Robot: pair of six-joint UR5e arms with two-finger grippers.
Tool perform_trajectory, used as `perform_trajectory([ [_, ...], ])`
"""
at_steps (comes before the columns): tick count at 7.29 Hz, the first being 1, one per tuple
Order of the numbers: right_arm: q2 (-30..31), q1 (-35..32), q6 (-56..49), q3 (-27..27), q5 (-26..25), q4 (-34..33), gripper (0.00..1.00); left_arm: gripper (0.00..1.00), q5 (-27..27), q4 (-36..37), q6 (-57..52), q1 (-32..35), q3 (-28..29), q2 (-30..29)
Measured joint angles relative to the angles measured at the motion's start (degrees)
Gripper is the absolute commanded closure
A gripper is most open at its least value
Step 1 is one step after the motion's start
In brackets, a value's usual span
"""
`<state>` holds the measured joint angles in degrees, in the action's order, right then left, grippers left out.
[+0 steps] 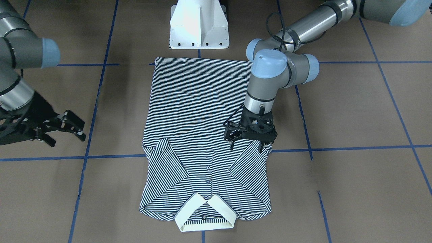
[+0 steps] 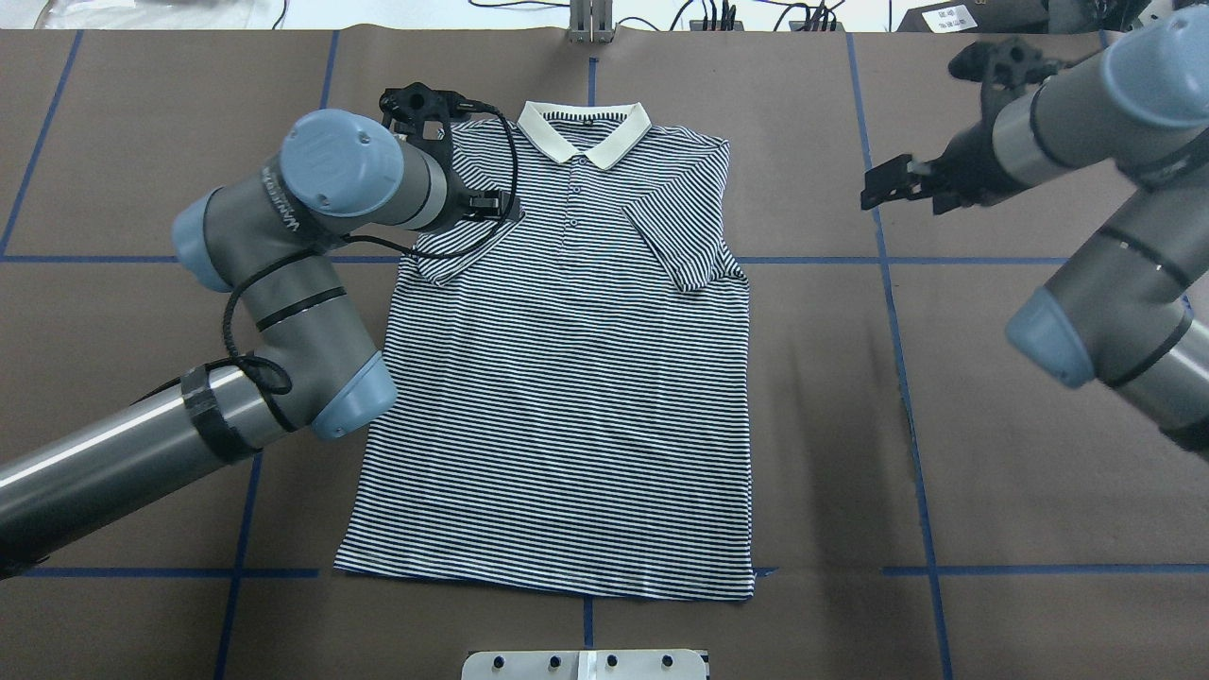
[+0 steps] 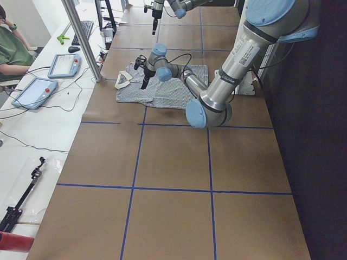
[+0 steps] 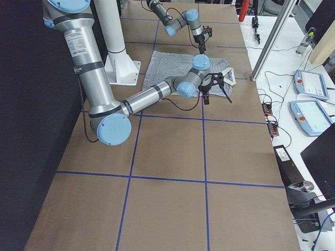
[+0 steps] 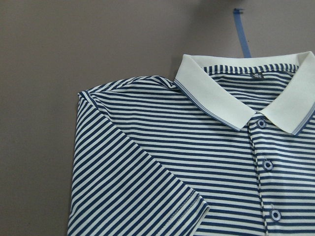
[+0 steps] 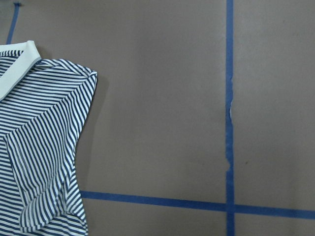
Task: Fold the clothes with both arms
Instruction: 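Lower both grippers to the shirt hem corners nearest the robot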
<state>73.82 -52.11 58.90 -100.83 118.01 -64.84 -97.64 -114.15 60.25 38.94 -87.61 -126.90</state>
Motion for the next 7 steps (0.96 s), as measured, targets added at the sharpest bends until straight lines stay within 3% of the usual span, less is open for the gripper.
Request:
perform_trajectory([
  [2, 5.69, 14.77, 14.98, -11.95, -11.9, -2.57, 0.0, 0.0, -1.09, 0.02, 0.48, -1.83, -10.63, 7.17],
  [3, 7.43, 23.77, 21.9, -18.01, -19.81, -7.0, 0.02, 0.0, -1.09, -0.14, 1.39, -3.63, -15.14, 11.65],
  [5, 8.12, 39.22, 33.4, -24.88, -33.6, -15.24, 0.15, 0.0, 0.4, -0.55, 7.43, -9.56, -22.7, 20.45],
  [7, 8.18, 47.23, 40.08, -26.24, -40.43, -17.23, 0.14, 0.28, 3.67, -0.75, 14.5, -16.99, -27.33, 27.54],
])
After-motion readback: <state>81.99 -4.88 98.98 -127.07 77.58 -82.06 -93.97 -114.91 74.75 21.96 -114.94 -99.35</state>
